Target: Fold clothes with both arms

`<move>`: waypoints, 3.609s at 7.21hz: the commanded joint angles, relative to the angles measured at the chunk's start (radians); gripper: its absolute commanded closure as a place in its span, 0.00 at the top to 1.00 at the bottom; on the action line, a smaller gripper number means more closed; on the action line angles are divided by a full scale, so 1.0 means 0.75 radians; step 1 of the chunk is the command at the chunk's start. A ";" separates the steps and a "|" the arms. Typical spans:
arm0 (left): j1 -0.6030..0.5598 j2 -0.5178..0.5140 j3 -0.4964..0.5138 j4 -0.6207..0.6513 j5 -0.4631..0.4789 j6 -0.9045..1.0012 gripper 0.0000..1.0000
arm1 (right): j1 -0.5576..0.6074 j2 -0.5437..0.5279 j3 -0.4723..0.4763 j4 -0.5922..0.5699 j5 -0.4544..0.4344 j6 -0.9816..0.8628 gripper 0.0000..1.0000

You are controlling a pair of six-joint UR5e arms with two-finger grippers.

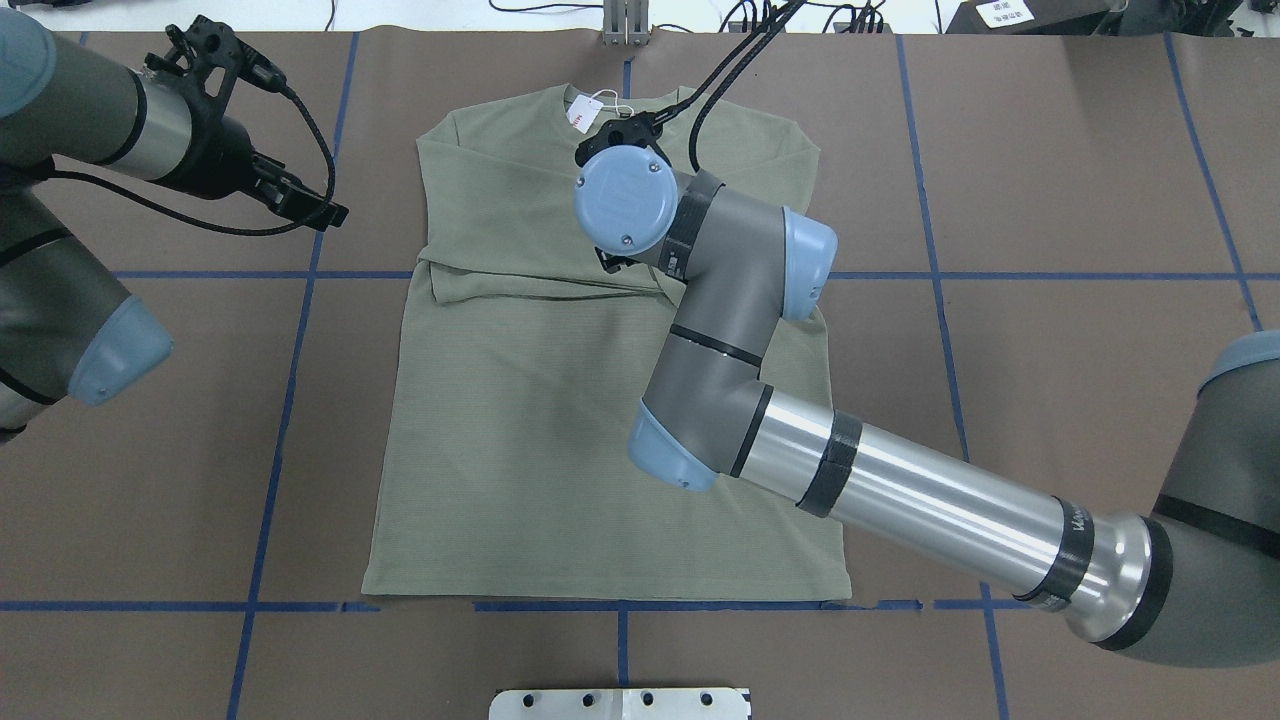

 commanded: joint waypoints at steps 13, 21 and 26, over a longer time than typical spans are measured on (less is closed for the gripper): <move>0.002 0.003 0.014 0.000 0.002 -0.013 1.00 | -0.068 0.007 -0.091 0.002 -0.163 -0.087 0.00; 0.006 0.037 0.010 -0.063 0.002 -0.064 1.00 | 0.097 -0.075 -0.175 0.284 -0.145 -0.312 0.99; 0.006 0.039 0.018 -0.063 0.002 -0.062 1.00 | 0.073 -0.056 -0.199 0.276 -0.036 -0.191 0.83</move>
